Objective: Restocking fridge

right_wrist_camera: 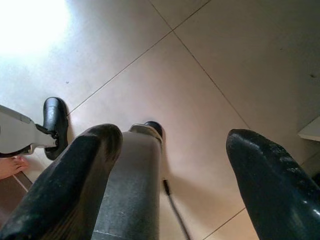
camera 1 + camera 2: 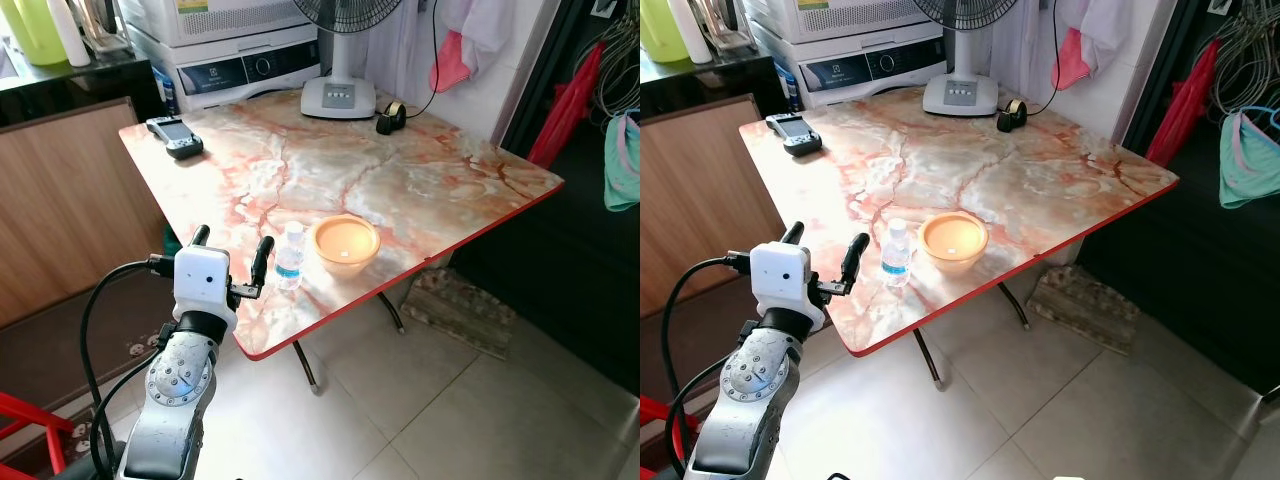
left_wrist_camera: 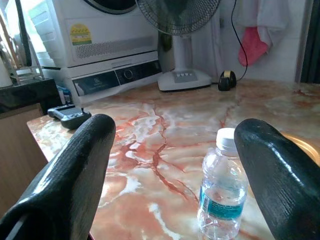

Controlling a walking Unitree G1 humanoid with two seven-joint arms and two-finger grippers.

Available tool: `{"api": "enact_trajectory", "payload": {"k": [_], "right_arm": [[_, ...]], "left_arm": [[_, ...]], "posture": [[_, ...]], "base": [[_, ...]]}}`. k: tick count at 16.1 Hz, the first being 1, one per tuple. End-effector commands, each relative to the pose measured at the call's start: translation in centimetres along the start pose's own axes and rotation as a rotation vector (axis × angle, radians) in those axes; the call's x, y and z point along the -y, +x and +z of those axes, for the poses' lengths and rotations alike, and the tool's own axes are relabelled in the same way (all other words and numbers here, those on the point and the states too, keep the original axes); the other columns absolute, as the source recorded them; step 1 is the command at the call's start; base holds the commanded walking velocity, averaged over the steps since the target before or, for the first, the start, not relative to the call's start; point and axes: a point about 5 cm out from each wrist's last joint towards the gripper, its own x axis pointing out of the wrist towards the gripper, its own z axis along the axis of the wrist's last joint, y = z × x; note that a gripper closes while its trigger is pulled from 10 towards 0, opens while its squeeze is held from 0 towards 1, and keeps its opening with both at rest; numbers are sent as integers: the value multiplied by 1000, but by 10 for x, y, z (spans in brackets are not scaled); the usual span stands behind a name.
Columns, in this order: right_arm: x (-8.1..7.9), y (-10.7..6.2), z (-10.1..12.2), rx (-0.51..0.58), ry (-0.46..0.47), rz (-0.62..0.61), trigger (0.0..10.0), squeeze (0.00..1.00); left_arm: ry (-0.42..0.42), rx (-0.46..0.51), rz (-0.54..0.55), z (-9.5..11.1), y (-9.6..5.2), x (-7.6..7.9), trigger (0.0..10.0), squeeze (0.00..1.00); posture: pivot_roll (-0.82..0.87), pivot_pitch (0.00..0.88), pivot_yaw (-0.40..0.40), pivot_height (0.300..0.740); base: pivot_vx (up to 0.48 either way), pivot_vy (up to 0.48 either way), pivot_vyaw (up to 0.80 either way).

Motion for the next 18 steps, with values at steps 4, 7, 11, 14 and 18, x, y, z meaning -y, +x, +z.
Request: {"api": "enact_trajectory", "payload": {"k": [4, 7, 11, 14, 18], "right_arm": [[4, -2, -8, -32, 6, -19, 10000, 0], [5, -4, -14, -32, 18, -38, 10000, 0], [13, -5, -14, -37, 3, -44, 10000, 0], [13, -6, -15, -34, -6, -32, 10000, 0], [14, -6, -15, -34, 1, -40, 10000, 0]], "left_arm": [[-19, -22, -21, 0, -4, 5, 10000, 0], [-50, -27, -52, -1, -1, 14, 10000, 0], [-63, -6, -27, 6, -1, 17, 10000, 0], [-48, -16, -13, 2, 2, 8, 10000, 0], [-42, -17, -7, 2, 4, 7, 10000, 0]], "posture": [[160, 0, -19, 740], [110, 0, 0, 740], [138, 0, -16, 740], [108, 0, -13, 740], [108, 0, -13, 740]], "base": [[0, 0, -559], [0, 0, 0], [0, 0, 0], [0, 0, 0], [0, 0, 0]]}}
